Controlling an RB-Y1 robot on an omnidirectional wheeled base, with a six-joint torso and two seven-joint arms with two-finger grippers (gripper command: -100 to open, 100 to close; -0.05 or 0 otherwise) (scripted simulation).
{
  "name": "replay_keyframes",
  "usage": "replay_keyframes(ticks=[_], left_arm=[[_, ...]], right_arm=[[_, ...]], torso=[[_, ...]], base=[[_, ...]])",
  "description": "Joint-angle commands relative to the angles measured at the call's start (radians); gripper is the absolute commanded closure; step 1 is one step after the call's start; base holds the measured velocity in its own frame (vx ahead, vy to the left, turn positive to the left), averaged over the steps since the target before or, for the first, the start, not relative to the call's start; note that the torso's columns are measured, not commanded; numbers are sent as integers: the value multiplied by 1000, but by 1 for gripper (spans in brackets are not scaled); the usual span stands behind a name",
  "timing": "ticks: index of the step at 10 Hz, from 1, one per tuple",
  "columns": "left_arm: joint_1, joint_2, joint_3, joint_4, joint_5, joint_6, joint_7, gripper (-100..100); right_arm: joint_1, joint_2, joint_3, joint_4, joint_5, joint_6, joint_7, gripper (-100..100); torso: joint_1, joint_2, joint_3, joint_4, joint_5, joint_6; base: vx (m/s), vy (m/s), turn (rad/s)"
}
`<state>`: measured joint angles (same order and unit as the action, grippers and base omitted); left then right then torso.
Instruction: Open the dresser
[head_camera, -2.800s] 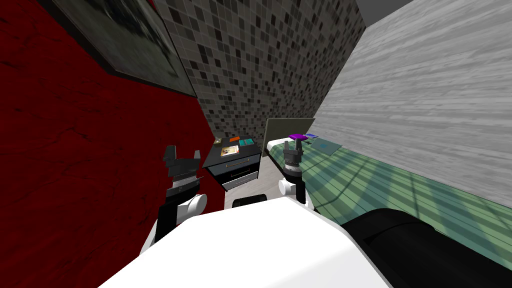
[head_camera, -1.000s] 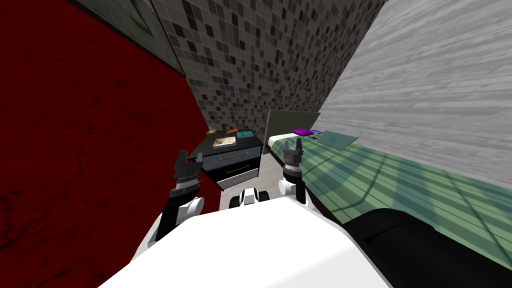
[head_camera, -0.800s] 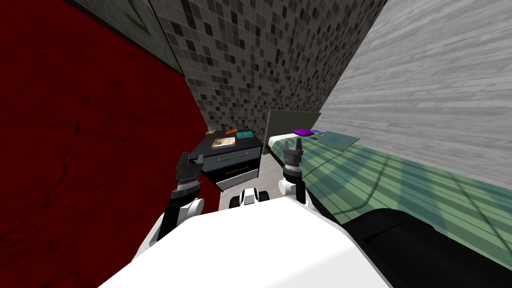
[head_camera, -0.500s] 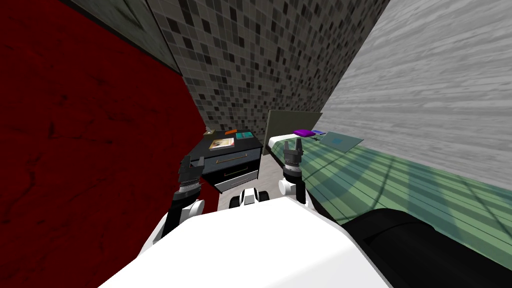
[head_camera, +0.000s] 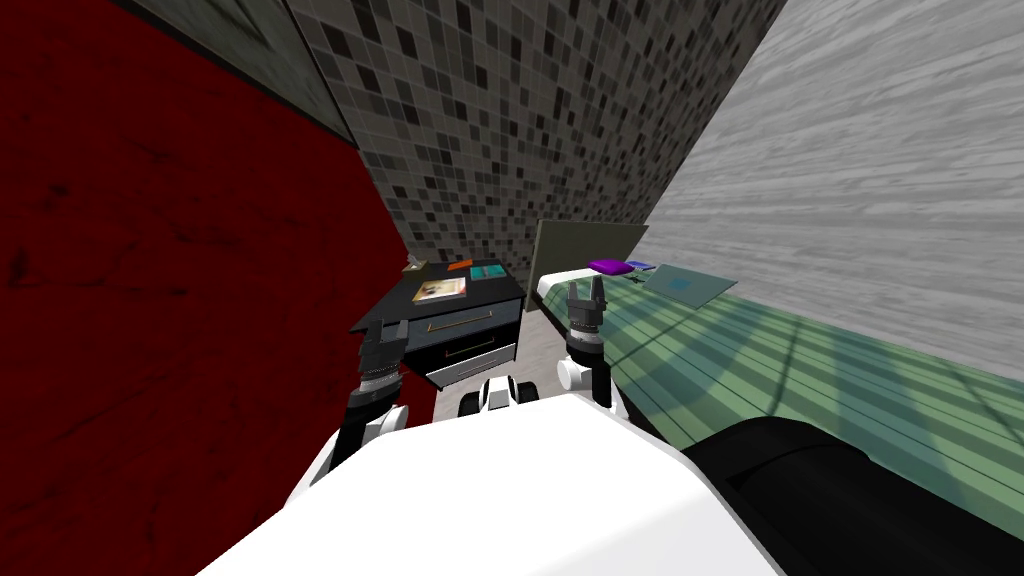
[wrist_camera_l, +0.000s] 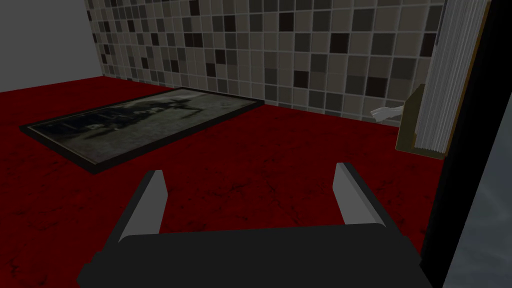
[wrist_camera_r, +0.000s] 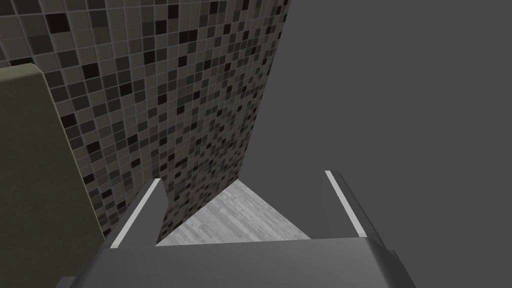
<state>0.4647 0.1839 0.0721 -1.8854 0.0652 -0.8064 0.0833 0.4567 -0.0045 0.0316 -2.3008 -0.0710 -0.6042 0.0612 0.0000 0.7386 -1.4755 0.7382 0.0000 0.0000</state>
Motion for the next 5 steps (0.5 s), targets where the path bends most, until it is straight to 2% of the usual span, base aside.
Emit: replay_keyframes(ticks=[1, 2, 3, 5], left_arm=[[-4, 4, 3, 63, -4, -60, 7, -100], [-6, 5, 4, 99, -7, -98, 11, -100], [-6, 5, 4, 106, -7, -98, 11, -100], [-10, 6, 7, 175, -13, -167, 20, -100]], right_arm=[[0, 0, 0, 0, 0, 0, 0, 0], [0, 0, 0, 0, 0, 0, 0, 0], [0, 0, 0, 0, 0, 0, 0, 0], [0, 0, 0, 0, 0, 0, 0, 0]], torso=[[-1, -3, -2, -1, 0, 0], [-1, -2, -2, -1, 0, 0], [0, -1, -1, 0, 0, 0], [0, 0, 0, 0, 0, 0]], base=[[70, -32, 10], [59, -29, 12], [47, -25, 9], [71, -36, 22]])
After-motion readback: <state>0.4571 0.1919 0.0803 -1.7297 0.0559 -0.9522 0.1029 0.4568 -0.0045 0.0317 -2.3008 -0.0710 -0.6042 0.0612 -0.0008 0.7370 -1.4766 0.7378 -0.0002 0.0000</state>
